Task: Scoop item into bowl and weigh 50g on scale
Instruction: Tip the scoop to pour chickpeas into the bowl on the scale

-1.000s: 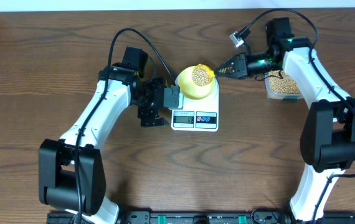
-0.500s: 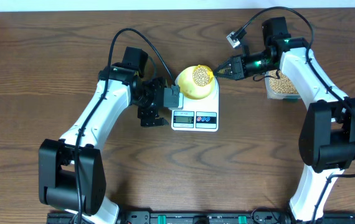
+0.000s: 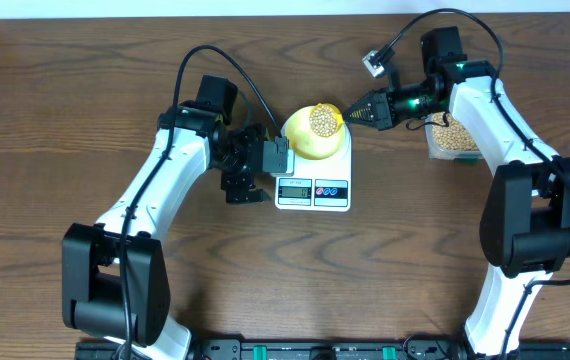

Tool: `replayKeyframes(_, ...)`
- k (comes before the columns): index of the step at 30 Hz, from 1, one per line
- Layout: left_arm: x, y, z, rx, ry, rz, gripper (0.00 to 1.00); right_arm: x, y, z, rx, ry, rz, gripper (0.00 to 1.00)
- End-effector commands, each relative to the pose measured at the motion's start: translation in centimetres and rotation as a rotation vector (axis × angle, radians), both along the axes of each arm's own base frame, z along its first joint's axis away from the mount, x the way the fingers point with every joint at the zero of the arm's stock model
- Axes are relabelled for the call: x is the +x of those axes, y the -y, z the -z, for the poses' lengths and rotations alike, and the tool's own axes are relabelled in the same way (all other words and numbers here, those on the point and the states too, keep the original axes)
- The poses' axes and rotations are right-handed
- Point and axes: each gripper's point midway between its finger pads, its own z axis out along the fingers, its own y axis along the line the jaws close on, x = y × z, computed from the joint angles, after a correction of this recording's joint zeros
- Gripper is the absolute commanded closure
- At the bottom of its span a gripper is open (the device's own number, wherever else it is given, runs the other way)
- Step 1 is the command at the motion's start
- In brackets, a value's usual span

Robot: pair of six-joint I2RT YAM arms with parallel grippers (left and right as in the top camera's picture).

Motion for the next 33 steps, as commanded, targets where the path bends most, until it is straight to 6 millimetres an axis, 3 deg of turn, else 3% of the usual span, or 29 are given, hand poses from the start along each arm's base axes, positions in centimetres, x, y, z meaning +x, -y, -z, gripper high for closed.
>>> replayKeyframes(1, -0.4, 0.2, 0.3, -0.011, -0.018, 0.011, 0.02, -0.3, -0.8, 0.7, -0.018, 0.031, -0.034, 0.99)
replayKeyframes(7, -0.5, 0.2, 0.3, -0.010, -0.018, 0.011, 0.03, 0.2, -1.1, 1.8, -0.100, 0.068, -0.029, 0.99)
replayKeyframes(33, -0.4, 0.2, 0.3, -0.011, -0.018, 0.011, 0.02, 0.4, -1.5, 1.6, -0.096, 0.092, -0.034, 0.99)
